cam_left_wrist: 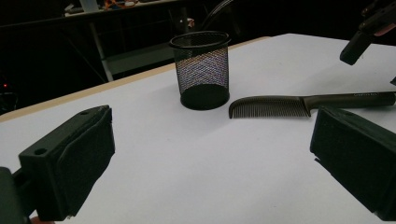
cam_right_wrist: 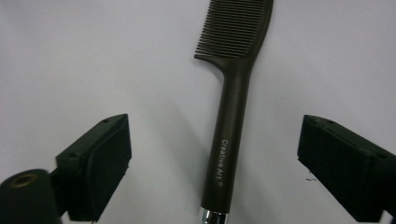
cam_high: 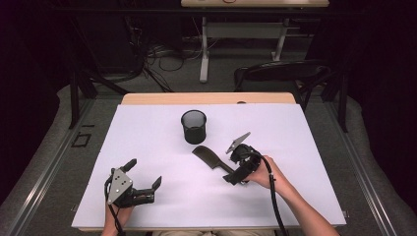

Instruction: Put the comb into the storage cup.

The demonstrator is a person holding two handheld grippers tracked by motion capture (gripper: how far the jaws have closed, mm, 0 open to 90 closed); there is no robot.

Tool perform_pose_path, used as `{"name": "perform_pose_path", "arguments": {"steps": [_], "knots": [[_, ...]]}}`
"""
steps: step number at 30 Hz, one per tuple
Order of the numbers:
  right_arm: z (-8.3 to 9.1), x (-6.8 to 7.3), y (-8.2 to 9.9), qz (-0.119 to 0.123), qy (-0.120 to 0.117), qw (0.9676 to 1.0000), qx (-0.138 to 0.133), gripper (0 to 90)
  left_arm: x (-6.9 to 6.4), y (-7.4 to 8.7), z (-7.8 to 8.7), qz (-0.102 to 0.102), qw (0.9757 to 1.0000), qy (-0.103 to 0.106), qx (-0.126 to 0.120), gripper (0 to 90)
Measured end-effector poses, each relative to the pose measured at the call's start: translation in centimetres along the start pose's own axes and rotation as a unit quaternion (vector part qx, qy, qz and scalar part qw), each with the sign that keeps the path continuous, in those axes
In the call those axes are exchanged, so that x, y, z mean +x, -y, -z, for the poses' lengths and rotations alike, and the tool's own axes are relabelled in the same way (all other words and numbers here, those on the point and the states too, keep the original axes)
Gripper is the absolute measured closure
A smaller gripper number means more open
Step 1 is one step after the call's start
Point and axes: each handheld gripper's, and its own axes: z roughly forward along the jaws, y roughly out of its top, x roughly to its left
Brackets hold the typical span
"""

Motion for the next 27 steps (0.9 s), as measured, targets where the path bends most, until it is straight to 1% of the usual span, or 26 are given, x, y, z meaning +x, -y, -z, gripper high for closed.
{"name": "perform_pose_path", "arguments": {"steps": [1, 2, 3, 5, 7, 10, 12, 17, 19, 22, 23, 24, 26, 27], "knots": [[-0.1, -0.1, -0.1, 0.000, 0.002, 1.0000, 0.002, 6.0, 0.0, 0.0, 0.0, 0.000, 1.0000, 0.000, 0.000, 0.0], [-0.2, -0.2, -0.1, -0.008, 0.002, 0.9999, 0.009, 4.2, 0.0, 0.0, 0.0, 0.000, 1.0000, -0.001, 0.000, 0.0], [-0.3, -0.2, -0.2, -0.013, 0.000, 0.9999, 0.009, 3.8, 0.0, 0.0, 0.0, 0.001, 1.0000, 0.000, 0.000, 0.0], [-0.5, -0.3, -0.3, -0.018, 0.002, 0.9997, 0.014, 2.7, 0.0, 0.0, 0.0, 0.001, 1.0000, -0.001, 0.000, 0.0], [-0.7, -0.3, -0.5, -0.017, 0.007, 0.9997, 0.016, 2.8, 0.0, 0.0, 0.0, 0.001, 1.0000, 0.000, 0.000, 0.0], [-0.9, -0.3, -0.8, -0.017, 0.006, 0.9997, 0.019, 2.5, 0.0, 0.0, 0.0, 0.000, 1.0000, 0.000, -0.001, 0.0], [-1.2, -0.3, -1.0, -0.022, 0.007, 0.9994, 0.026, 1.3, 0.1, 0.0, 0.0, 0.000, 1.0000, -0.001, -0.001, 0.0], [-1.7, -0.5, -1.6, -0.027, 0.012, 0.9991, 0.030, 0.5, 0.1, 0.0, 0.0, 0.000, 1.0000, 0.000, 0.000, 0.0], [-1.9, -0.4, -1.8, -0.024, 0.017, 0.9991, 0.029, 4.4, 0.0, 0.0, 0.0, 0.001, 1.0000, 0.000, -0.001, 0.0], [-2.1, -0.4, -2.2, -0.025, 0.019, 0.9989, 0.034, 14.3, 0.0, 0.0, 0.0, 0.002, 1.0000, 0.000, -0.001, 0.0], [-2.2, -0.5, -2.3, -0.024, 0.016, 0.9988, 0.039, 15.4, 0.0, 0.0, 0.0, 0.002, 1.0000, 0.001, -0.001, 0.0], [-2.3, -0.5, -2.4, -0.024, 0.019, 0.9987, 0.039, 17.4, 0.0, 0.0, 0.0, 0.000, 1.0000, 0.000, -0.001, 0.0], [-2.4, -0.5, -2.7, -0.027, 0.024, 0.9984, 0.043, 26.7, 0.1, 0.0, 0.0, 0.001, 1.0000, 0.000, 0.000, 0.0], [-2.6, -0.6, -2.8, -0.027, 0.022, 0.9983, 0.047, 31.8, 0.1, 0.0, 0.0, 0.003, 1.0000, 0.000, 0.000, 0.0]]}}
